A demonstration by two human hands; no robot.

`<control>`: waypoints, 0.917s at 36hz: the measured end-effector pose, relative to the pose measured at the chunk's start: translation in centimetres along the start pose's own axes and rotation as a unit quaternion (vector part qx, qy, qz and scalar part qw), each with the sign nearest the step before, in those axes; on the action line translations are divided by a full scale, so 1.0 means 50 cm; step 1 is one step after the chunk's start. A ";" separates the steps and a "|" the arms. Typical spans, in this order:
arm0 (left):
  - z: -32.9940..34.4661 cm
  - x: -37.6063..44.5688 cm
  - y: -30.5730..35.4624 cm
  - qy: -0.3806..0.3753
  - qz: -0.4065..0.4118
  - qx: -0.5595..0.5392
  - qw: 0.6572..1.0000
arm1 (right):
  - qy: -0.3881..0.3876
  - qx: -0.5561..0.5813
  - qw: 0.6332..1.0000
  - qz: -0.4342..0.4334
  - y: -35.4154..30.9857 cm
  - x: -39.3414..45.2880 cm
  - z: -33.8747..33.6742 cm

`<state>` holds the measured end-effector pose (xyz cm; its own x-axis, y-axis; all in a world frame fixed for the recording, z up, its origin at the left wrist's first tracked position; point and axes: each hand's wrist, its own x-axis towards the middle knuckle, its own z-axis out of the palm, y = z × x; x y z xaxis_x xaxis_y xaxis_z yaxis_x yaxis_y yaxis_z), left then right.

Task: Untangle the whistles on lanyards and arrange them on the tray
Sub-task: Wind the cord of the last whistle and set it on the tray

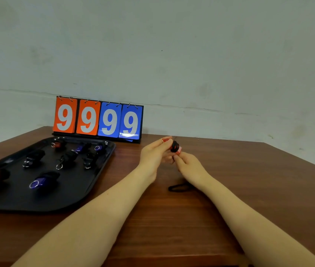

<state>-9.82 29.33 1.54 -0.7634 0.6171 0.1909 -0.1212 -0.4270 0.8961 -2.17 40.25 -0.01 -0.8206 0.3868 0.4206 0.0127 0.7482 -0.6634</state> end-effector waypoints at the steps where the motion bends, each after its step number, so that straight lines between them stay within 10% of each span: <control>1: -0.001 0.003 -0.001 0.013 0.006 0.021 1.000 | -0.006 -0.007 1.000 -0.002 0.001 0.000 0.001; 13: -0.020 0.026 -0.008 0.036 0.084 0.144 0.985 | -0.052 -0.083 0.994 -0.050 -0.009 -0.006 0.002; 33: -0.013 0.000 0.011 -0.119 -0.001 0.197 0.973 | 0.152 0.104 0.982 0.031 0.000 0.004 -0.035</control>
<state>-10.31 28.68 1.78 -0.5887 0.7736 0.2345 0.1667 -0.1676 0.9717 -1.31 41.25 1.16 -0.6127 0.5947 0.5206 -0.0867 0.6042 -0.7921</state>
